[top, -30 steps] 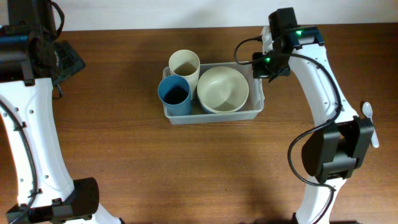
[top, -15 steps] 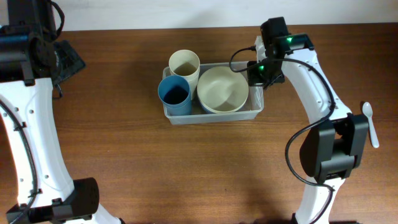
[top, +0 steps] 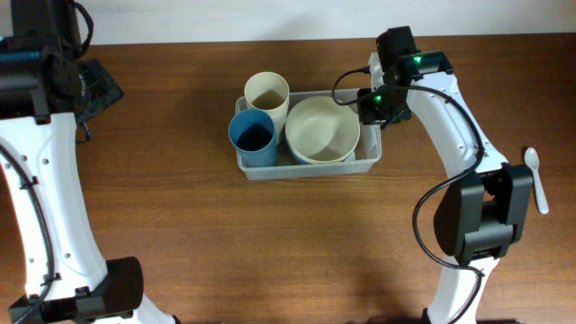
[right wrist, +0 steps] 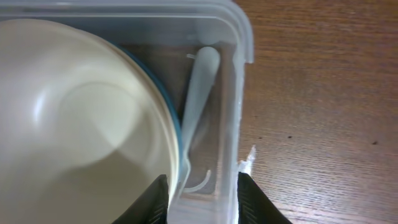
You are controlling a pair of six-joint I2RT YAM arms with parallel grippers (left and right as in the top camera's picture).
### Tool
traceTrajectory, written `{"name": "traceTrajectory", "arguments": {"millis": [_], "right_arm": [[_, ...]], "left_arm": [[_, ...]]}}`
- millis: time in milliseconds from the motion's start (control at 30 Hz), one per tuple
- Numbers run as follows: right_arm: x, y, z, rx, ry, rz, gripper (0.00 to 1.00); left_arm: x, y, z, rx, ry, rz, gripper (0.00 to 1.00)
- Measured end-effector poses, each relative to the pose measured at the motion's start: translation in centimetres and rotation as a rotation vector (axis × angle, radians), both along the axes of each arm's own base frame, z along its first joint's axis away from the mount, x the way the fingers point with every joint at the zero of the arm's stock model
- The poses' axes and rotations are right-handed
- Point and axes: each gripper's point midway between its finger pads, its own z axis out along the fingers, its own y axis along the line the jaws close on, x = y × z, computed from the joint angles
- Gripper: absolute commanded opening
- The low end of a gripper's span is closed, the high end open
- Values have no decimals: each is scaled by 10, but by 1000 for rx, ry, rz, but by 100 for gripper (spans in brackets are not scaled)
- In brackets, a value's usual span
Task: Pack container
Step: 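Lower the fork into the container beside the bowls and release it, then move the right gripper back right to the white spoon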
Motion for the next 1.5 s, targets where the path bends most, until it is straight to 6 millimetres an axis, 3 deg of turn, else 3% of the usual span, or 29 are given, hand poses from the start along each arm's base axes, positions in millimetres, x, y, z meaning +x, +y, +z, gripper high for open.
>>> {"name": "traceTrajectory", "arguments": {"millis": [100, 200, 233, 367, 467, 533, 633, 767, 900, 1033, 1233, 1367, 1500], "right_arm": [[0, -10, 3, -28, 2, -18, 57], [5, -37, 21, -73, -14, -56, 95], [7, -46, 27, -84, -24, -68, 100], [11, -110, 61, -155, -59, -154, 99], [3, -166, 75, -205, -59, -251, 99], [-5, -195, 77, -226, -47, -293, 100], [-32, -248, 74, -268, 18, -319, 99], [-61, -295, 71, -263, 67, -370, 99], [-81, -326, 68, -217, 69, -387, 99], [-88, -355, 63, -180, 21, -394, 99], [-100, -392, 39, -174, -28, -375, 99], [-111, -398, 14, -180, -8, -297, 99], [-115, -389, -17, -185, 19, -151, 98]], "left_arm": [[0, 0, 0, 0, 0, 0, 99], [0, 0, 0, 0, 0, 0, 100], [0, 0, 0, 0, 1, 0, 99], [0, 0, 0, 0, 2, 0, 100], [0, 0, -1, 0, 2, 0, 100], [0, 0, -1, 0, 2, 0, 100], [0, 0, -1, 0, 3, 0, 100], [0, 0, -1, -1, 3, 0, 100], [0, 0, -1, 0, 3, 0, 100], [0, 0, -1, 0, 2, 0, 100], [0, 0, -1, -1, 2, 0, 100], [0, 0, -1, -1, 2, 0, 99], [0, 0, -1, 0, 3, 0, 100]]}}
